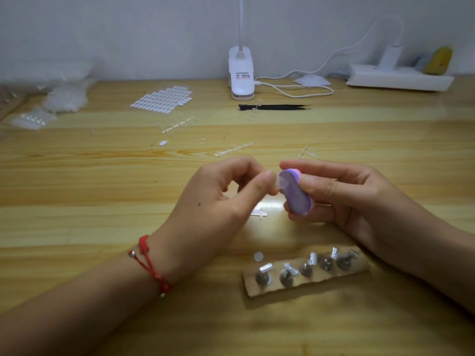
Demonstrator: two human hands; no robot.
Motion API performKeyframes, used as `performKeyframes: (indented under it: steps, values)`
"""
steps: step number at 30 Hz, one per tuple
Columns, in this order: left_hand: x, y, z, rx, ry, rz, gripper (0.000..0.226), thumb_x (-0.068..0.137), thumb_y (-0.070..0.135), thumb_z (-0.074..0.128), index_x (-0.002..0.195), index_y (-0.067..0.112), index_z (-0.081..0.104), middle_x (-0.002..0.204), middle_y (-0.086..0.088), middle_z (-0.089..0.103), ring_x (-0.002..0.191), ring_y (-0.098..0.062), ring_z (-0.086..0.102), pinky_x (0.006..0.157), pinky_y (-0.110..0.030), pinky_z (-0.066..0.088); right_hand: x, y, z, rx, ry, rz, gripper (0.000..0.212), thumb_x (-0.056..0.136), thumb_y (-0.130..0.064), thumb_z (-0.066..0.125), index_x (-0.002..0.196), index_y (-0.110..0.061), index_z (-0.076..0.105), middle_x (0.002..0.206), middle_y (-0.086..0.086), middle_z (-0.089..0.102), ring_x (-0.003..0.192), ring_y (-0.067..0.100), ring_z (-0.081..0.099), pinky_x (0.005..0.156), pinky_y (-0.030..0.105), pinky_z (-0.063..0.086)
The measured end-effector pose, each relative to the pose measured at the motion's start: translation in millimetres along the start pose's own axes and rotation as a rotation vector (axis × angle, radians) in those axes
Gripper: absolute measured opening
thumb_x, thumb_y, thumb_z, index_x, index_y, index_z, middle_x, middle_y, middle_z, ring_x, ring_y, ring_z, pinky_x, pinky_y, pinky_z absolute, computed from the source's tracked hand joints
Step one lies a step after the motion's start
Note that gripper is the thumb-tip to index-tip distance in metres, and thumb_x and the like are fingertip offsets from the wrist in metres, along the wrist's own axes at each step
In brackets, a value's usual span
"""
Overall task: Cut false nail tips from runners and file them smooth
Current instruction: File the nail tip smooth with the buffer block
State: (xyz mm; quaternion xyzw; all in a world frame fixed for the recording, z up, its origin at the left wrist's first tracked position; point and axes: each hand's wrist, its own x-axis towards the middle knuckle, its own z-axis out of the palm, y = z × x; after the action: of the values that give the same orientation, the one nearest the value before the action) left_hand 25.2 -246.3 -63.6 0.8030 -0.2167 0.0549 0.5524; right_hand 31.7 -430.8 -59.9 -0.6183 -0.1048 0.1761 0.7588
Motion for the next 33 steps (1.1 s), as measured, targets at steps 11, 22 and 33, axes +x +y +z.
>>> performKeyframes:
  steps: [11,22,33]
  values:
    - [1.4,2.2,0.1,-0.017,-0.029,0.008,0.022,0.089,0.021,0.06,0.069,0.015,0.064,0.06,0.011,0.056,0.056,0.002,0.046,0.058,-0.007,0.033,0.7,-1.2,0.4,0.013,-0.01,0.009,0.033,0.064,-0.024,0.072,0.097,-0.022,0.079,0.087,0.007,0.076,0.072,0.012,0.07,0.061,0.02,0.056]
    - [1.7,4.3,0.8,0.02,-0.017,0.039,0.021,0.085,0.026,0.057,0.067,0.018,0.064,0.063,0.005,0.058,0.058,0.003,0.048,0.061,-0.006,0.034,1.4,-0.6,-0.7,0.046,0.015,0.017,0.033,0.061,-0.014,0.08,0.094,-0.021,0.079,0.084,0.009,0.075,0.069,0.012,0.071,0.059,0.019,0.056]
    - [5.0,1.7,-1.6,-0.026,0.02,0.006,0.02,0.085,0.025,0.056,0.07,0.015,0.065,0.055,0.018,0.051,0.053,0.004,0.047,0.056,-0.006,0.034,1.3,0.7,-1.3,0.069,0.051,-0.007,0.026,0.065,-0.015,0.08,0.091,-0.018,0.079,0.082,0.011,0.074,0.069,0.014,0.071,0.059,0.019,0.056]
